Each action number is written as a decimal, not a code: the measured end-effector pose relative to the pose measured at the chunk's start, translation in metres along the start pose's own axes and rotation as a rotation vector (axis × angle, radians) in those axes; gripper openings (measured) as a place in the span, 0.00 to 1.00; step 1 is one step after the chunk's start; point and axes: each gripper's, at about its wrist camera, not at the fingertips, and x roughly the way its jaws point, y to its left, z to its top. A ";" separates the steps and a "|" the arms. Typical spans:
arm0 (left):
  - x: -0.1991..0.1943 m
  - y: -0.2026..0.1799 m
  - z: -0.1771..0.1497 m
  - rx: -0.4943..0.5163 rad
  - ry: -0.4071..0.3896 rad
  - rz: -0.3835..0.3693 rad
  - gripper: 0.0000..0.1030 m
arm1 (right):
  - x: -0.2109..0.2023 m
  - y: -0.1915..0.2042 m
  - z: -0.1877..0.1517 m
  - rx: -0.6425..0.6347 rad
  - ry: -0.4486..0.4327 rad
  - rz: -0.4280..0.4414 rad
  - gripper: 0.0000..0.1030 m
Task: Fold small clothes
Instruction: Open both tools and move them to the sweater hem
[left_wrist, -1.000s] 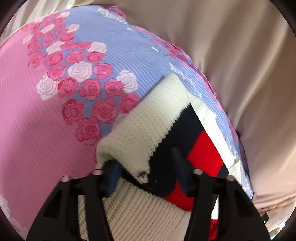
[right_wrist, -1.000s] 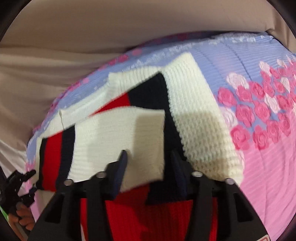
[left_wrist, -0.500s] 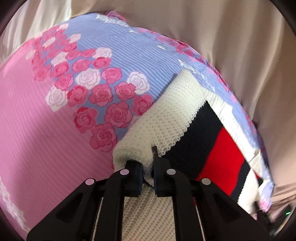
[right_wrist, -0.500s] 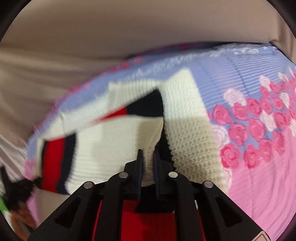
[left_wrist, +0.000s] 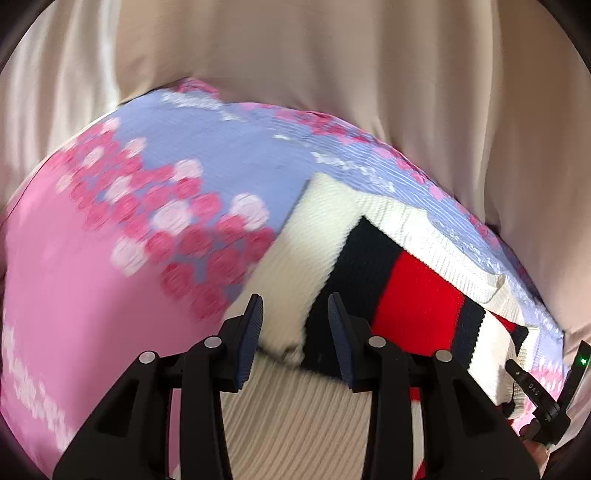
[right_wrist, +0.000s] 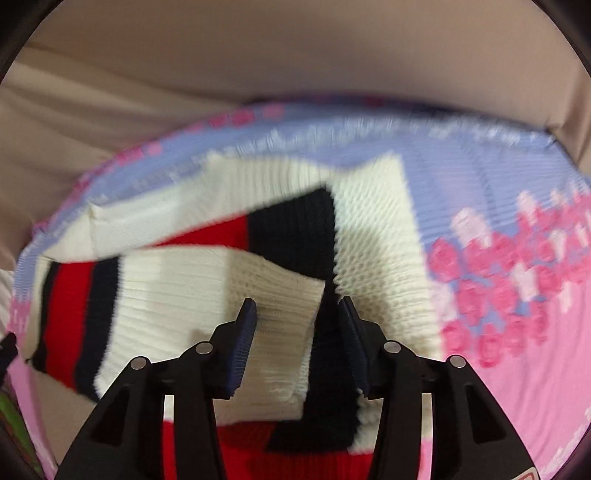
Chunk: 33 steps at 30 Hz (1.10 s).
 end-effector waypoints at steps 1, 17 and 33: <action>0.011 -0.004 0.002 0.021 0.015 0.026 0.34 | -0.004 0.004 0.000 -0.022 -0.018 0.020 0.07; -0.005 -0.005 -0.010 0.158 0.020 0.128 0.37 | -0.081 -0.017 -0.027 0.004 -0.123 0.059 0.30; -0.083 0.027 -0.131 0.259 0.148 0.204 0.46 | -0.145 -0.069 -0.233 0.011 0.097 0.011 0.37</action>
